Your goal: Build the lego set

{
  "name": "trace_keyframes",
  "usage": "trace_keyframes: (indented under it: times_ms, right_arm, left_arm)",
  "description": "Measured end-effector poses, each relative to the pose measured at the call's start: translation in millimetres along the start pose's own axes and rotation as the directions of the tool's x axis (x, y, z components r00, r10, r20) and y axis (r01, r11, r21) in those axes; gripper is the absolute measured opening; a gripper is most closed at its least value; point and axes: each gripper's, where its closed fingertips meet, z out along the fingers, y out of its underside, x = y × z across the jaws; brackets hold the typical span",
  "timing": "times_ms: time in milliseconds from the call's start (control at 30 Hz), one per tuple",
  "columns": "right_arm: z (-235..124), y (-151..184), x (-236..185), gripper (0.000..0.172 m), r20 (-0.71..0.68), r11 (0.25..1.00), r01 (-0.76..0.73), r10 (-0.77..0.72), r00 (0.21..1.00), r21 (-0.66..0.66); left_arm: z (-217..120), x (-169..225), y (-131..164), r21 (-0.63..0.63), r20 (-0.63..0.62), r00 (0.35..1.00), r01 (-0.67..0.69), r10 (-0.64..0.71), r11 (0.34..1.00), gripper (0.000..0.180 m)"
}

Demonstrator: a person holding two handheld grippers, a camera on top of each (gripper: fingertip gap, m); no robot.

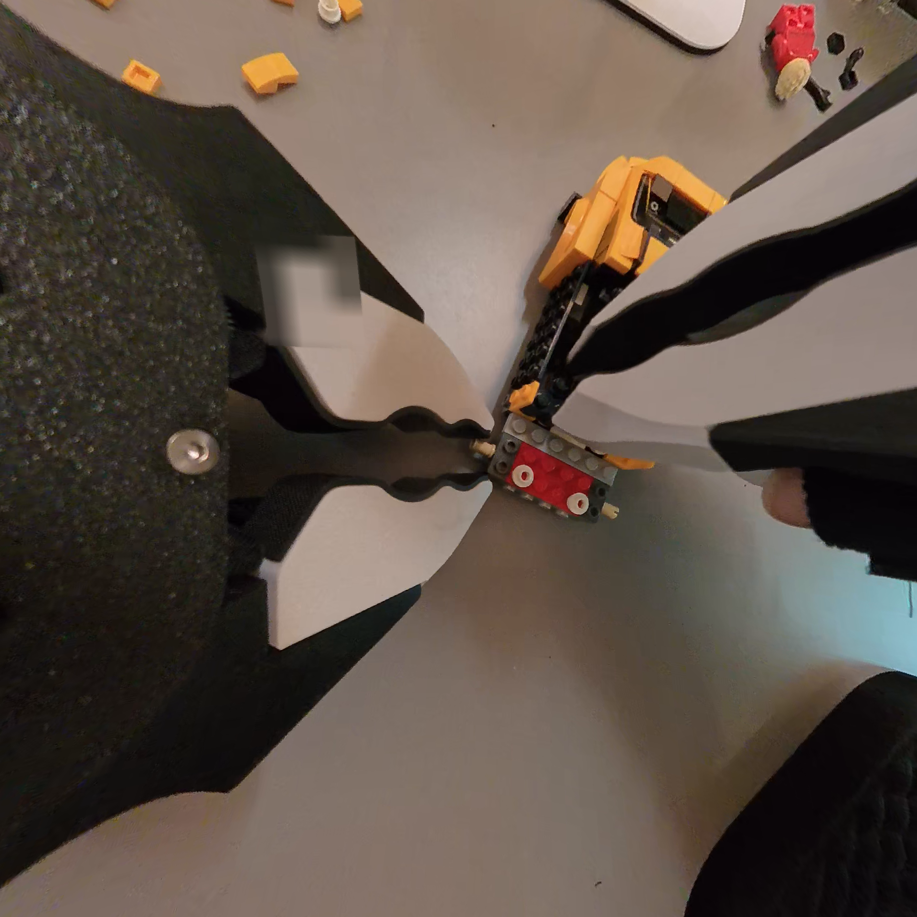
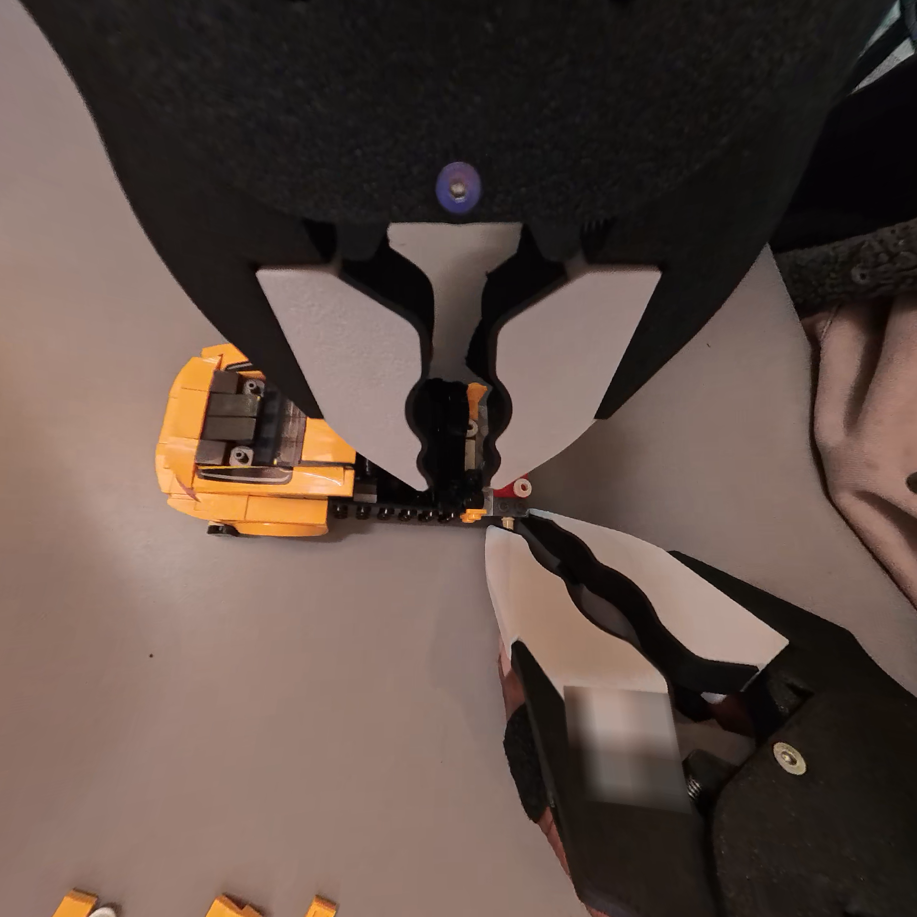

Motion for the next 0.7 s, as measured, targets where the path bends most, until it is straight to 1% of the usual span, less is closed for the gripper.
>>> trace_keyframes:
  times_ms: [367, 600, 667, 700]
  right_arm:
    - [1.8, -0.7, -1.0, 0.014, -0.024, 1.0, -0.019, 0.019, 1.0, -0.005]
    - [-0.6, -5.0, -2.1, 0.014, 0.021, 0.998, -0.055, 0.054, 0.998, 0.028]
    - [0.8, -3.7, 0.8, 0.013, 0.002, 0.998, -0.056, 0.056, 0.998, 0.017]
    - [1.1, -4.5, 0.8, 0.01, 0.003, 0.998, -0.061, 0.061, 0.998, 0.022]
  left_arm:
    - [-0.4, -0.4, 0.4, -0.003, 0.004, 1.0, -0.004, 0.004, 1.0, 0.013]
    - [-0.4, -0.3, 0.4, -0.003, 0.003, 1.0, -0.006, 0.006, 1.0, 0.013]
    - [-0.4, -0.5, 0.4, -0.003, 0.003, 1.0, -0.006, 0.006, 1.0, 0.013]
    - [-0.4, -0.4, 0.4, -0.004, 0.003, 1.0, -0.006, 0.006, 1.0, 0.013]
